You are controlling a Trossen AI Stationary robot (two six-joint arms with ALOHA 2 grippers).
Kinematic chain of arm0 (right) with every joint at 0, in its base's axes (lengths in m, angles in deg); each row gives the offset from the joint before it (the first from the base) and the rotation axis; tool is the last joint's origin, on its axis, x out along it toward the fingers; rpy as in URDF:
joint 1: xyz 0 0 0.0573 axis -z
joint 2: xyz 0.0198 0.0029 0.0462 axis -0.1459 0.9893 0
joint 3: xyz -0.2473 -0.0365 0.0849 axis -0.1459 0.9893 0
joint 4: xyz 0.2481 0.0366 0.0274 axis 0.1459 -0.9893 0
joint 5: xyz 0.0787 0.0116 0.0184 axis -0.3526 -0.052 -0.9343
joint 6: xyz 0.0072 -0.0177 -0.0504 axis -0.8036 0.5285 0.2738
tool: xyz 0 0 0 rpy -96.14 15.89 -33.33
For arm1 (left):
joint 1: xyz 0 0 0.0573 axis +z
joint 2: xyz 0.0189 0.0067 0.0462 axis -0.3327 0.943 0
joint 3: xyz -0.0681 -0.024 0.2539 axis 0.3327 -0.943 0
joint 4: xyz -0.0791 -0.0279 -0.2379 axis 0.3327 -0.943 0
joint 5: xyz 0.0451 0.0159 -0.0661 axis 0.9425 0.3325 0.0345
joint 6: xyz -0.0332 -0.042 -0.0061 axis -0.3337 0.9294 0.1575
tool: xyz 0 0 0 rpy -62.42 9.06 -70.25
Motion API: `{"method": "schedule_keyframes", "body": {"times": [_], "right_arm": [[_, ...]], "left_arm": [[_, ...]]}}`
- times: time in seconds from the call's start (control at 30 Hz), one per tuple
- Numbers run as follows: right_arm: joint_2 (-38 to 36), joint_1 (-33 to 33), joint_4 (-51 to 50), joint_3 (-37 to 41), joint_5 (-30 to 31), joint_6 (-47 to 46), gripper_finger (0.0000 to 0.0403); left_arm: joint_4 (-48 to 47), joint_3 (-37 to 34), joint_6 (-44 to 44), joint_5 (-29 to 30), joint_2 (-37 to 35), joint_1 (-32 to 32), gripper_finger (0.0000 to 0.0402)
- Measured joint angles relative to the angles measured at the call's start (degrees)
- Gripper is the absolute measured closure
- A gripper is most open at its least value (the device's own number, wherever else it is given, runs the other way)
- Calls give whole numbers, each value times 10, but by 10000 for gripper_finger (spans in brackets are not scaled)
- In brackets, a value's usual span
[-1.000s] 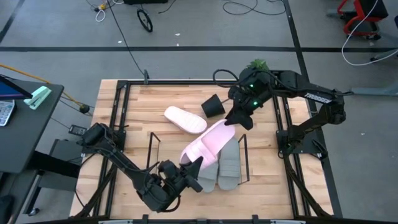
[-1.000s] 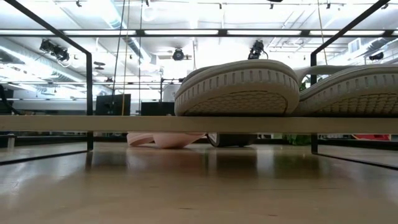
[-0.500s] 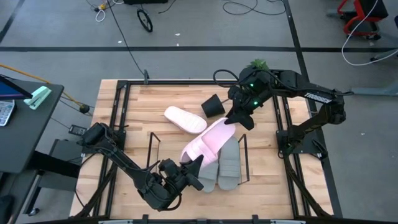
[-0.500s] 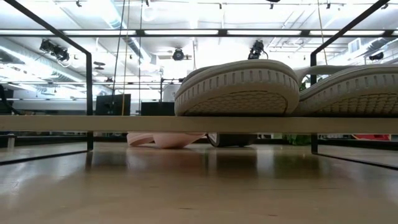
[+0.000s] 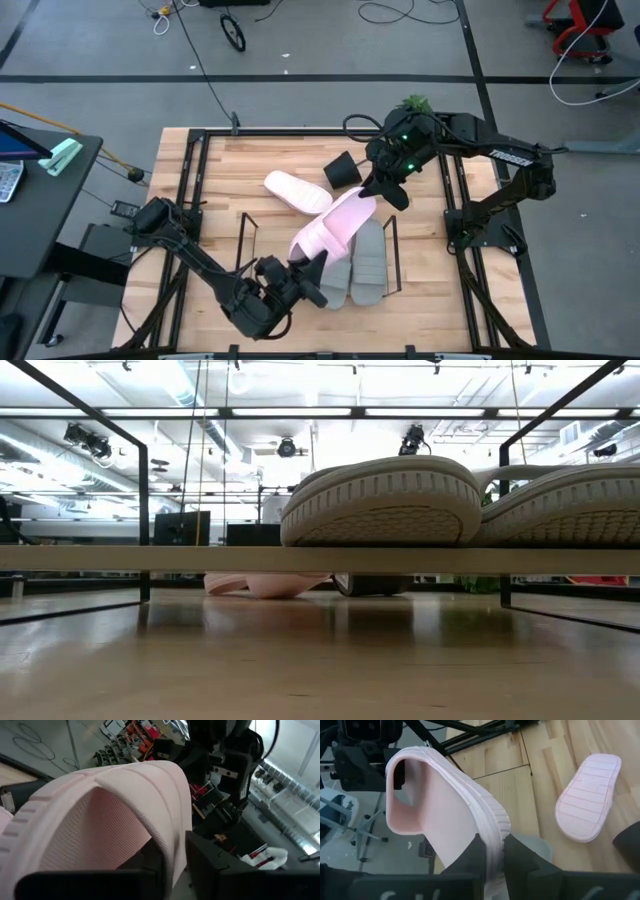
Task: Pick and place slides into the shelf
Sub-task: Put the left pink slipper on the shelf
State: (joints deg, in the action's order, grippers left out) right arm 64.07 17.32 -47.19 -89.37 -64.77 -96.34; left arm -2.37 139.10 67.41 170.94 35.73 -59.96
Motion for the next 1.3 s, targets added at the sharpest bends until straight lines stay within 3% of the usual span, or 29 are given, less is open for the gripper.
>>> {"method": "schedule_keyframes", "body": {"times": [0.4, 0.7, 0.9, 1.3], "right_arm": [[0, 19, -29, 0, 18, 45, 359], [0, 108, -50, 0, 49, 108, 359], [15, 161, -60, 0, -61, 144, 359], [148, 142, -35, 0, -232, 224, 359]], "left_arm": [[3, 0, -25, -2, 0, -3, 203], [4, 0, -22, 0, 0, -23, 146], [4, 0, -76, 0, -21, -32, 146], [3, 0, -393, 1, -156, -35, 179]]}}
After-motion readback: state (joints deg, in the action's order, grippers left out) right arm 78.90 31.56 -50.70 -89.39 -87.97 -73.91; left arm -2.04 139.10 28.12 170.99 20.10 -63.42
